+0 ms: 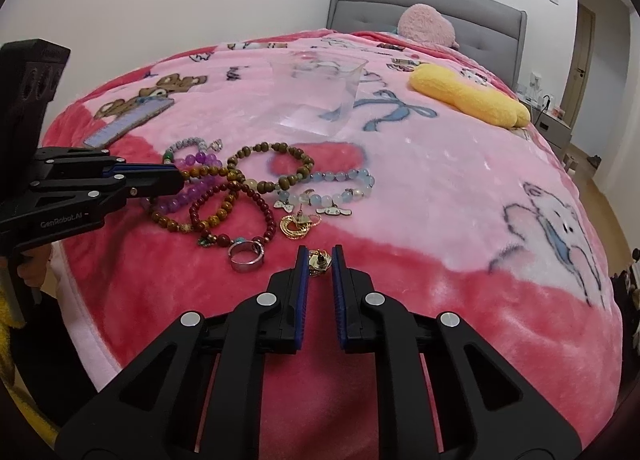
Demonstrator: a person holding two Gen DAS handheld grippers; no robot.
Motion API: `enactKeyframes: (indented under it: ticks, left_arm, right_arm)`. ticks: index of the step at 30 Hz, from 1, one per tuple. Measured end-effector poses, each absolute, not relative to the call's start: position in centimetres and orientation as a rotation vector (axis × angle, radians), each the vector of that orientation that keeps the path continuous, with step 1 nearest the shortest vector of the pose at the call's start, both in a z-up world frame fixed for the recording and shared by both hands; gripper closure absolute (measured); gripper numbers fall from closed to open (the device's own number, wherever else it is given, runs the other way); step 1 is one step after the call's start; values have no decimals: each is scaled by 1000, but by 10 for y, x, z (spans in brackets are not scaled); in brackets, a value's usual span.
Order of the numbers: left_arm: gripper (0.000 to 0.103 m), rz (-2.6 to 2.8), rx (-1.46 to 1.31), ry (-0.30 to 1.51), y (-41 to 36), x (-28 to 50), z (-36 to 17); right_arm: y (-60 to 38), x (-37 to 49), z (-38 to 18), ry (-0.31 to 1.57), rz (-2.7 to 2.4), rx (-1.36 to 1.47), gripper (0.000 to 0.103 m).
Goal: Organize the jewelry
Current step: 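Close left tool on brown wooden bead bracelet while right tool grasps gold earring, then lift bracelet with left tool while right tool carries earring toward clear box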
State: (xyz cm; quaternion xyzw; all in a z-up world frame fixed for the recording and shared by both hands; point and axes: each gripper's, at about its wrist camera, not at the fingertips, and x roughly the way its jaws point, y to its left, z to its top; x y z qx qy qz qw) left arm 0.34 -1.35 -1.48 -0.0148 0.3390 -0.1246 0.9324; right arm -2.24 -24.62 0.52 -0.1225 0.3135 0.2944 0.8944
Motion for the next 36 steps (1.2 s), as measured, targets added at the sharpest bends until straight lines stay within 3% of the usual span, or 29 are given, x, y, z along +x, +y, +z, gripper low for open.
enactKeyframes:
  ticks: [24,36]
  left_arm:
    - [96,-350,-62,517,-22,2,52]
    - [96,-326,-117,451,-4,64,105]
  right_arm:
    - [-243,-16,60,544,663,-169,92]
    - [-221,38,108,503,674,-122,92]
